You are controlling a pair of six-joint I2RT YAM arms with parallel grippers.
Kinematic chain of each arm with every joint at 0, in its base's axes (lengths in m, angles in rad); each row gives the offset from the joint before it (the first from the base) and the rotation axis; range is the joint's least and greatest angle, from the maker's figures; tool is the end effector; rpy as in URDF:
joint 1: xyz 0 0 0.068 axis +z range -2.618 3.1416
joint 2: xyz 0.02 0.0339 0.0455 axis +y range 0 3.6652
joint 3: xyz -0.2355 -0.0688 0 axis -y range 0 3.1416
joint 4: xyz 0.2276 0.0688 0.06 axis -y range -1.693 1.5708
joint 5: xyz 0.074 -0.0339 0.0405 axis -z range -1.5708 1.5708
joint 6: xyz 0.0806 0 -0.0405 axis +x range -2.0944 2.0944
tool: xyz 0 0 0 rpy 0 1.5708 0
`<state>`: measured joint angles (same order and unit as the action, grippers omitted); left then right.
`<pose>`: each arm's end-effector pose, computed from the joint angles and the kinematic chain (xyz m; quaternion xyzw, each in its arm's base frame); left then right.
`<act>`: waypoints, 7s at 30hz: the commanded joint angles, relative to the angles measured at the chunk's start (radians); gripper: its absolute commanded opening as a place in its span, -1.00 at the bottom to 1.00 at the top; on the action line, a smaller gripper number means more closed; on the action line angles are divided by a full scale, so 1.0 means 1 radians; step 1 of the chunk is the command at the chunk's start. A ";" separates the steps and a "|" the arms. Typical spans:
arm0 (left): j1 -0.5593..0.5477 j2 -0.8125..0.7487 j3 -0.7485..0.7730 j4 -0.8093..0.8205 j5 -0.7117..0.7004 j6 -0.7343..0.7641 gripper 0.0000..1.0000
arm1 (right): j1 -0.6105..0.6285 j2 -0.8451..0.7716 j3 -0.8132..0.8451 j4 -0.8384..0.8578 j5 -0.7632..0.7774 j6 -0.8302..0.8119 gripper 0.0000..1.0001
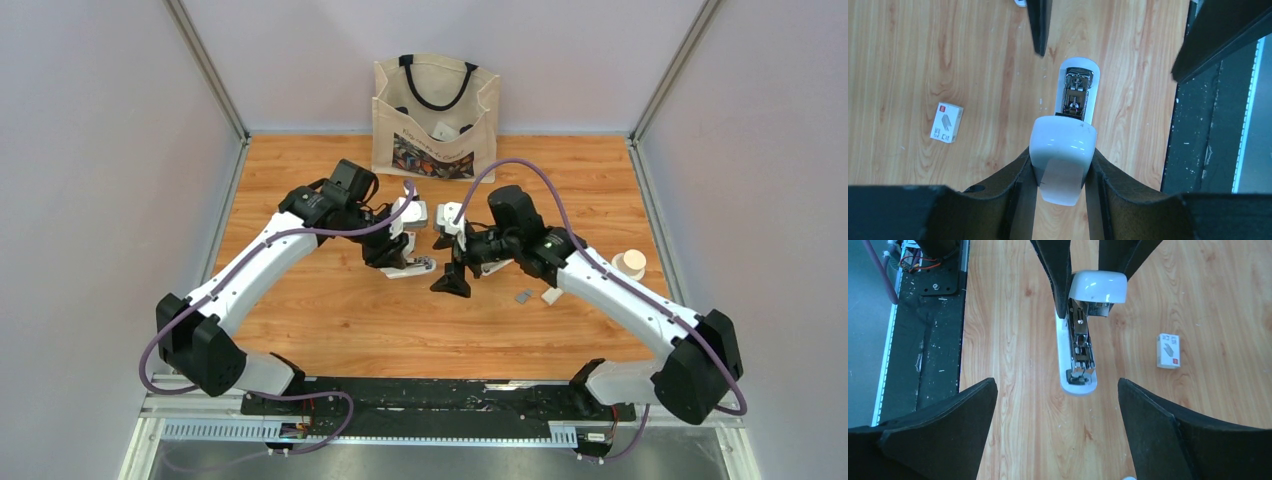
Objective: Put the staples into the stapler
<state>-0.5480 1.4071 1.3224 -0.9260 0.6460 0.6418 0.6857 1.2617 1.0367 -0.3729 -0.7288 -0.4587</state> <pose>0.2197 -0.1909 0.2692 0.5834 0.7056 -0.2924 0.2761 0.1939 0.2280 0.2700 -0.5873 0.6042 0.3625 0.3983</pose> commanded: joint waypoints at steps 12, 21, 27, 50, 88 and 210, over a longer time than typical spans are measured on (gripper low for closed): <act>-0.041 -0.088 -0.029 0.006 0.092 -0.027 -1.00 | 0.048 0.139 0.080 0.103 -0.061 0.075 0.75; -0.058 -0.068 -0.035 0.007 0.072 -0.021 -1.00 | 0.069 0.168 0.088 0.094 -0.080 0.078 0.63; -0.081 -0.060 -0.037 0.004 0.057 -0.018 -1.00 | 0.072 0.182 0.089 0.101 -0.083 0.097 0.58; -0.110 -0.102 -0.048 0.007 0.078 -0.001 -1.00 | 0.051 0.105 -0.013 0.152 -0.041 0.057 0.70; -0.032 -0.105 -0.078 0.059 0.104 -0.074 -1.00 | 0.003 0.169 0.008 0.187 -0.170 0.161 0.72; 0.214 -0.313 -0.293 0.353 0.253 -0.171 -1.00 | -0.074 -0.056 -0.116 0.470 -0.198 0.362 0.50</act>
<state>-0.2607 1.0794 0.9253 -0.3569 1.0019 0.2104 0.6018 1.2427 0.8455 0.1715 -0.9081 -0.0132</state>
